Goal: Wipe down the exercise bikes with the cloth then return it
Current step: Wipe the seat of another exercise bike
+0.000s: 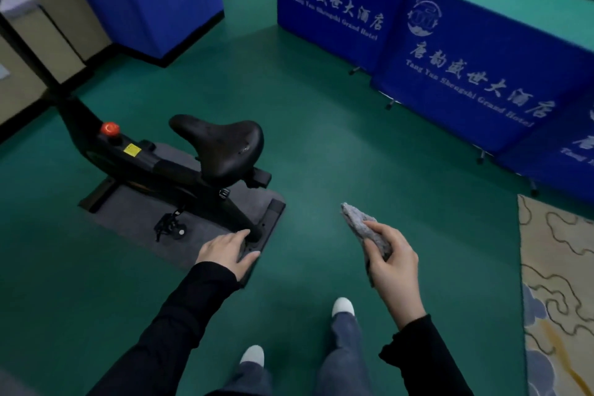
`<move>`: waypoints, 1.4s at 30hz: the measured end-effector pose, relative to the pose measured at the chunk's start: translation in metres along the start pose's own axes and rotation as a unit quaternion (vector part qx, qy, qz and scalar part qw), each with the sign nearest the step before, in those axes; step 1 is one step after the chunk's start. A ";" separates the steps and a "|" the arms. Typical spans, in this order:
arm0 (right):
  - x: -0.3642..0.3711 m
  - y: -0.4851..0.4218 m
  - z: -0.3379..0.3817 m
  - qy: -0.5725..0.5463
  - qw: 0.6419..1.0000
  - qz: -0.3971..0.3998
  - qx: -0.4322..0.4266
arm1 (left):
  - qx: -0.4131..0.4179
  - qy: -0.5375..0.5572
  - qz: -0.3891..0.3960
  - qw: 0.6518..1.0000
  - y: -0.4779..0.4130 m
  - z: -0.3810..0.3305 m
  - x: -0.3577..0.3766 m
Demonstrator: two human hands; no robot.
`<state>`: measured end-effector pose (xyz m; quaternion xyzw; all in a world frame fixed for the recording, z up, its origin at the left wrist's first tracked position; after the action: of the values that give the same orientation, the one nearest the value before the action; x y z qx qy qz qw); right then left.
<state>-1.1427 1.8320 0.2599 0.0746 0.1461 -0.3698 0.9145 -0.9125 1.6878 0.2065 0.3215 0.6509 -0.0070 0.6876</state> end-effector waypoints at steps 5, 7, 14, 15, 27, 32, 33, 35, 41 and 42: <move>-0.022 -0.085 -0.008 0.002 0.998 0.059 -0.031 | -0.068 0.065 -0.022 0.995 -0.042 -0.050 -0.020; -0.034 -0.119 -0.009 0.007 0.995 0.090 -0.047 | -0.090 0.086 -0.030 0.992 -0.054 -0.075 -0.028; -0.045 -0.214 -0.003 0.007 0.983 0.174 -0.067 | -0.153 0.134 -0.075 0.976 -0.074 -0.126 -0.040; -0.041 -0.223 -0.002 0.003 0.980 0.188 -0.068 | -0.167 0.143 -0.076 0.973 -0.074 -0.126 -0.040; 0.056 -0.280 0.019 0.021 0.929 0.347 -0.123 | -0.317 0.241 -0.095 0.912 -0.110 -0.071 -0.040; 0.108 -0.309 0.037 0.057 0.905 0.393 -0.154 | -0.389 0.305 -0.106 0.863 -0.131 -0.032 -0.041; 0.120 -0.315 0.041 0.066 0.898 0.404 -0.163 | -0.406 0.319 -0.111 0.849 -0.133 -0.024 -0.041; 0.144 -0.325 0.047 0.074 0.888 0.419 -0.172 | -0.426 0.336 -0.120 0.831 -0.138 -0.009 -0.041; 0.198 -0.331 0.063 0.070 0.856 0.480 -0.177 | -0.436 0.353 -0.114 0.820 -0.154 0.014 -0.044; 0.206 -0.331 0.066 0.070 0.848 0.493 -0.183 | -0.441 0.359 -0.111 0.815 -0.156 0.015 -0.043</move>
<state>-1.2192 1.4443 0.2464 -0.0062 0.2183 0.1693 0.9611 -0.9730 1.5398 0.1769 -0.1115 0.8162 0.3209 0.4673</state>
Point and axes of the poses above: each hand's wrist, its own y-axis away from the middle knuckle, its own x-axis out of the palm, z = x × y, the point moved 1 cm from there along -y, towards the middle knuckle, and after that the axes turned 8 degrees about -y, right-handed, at the moved point
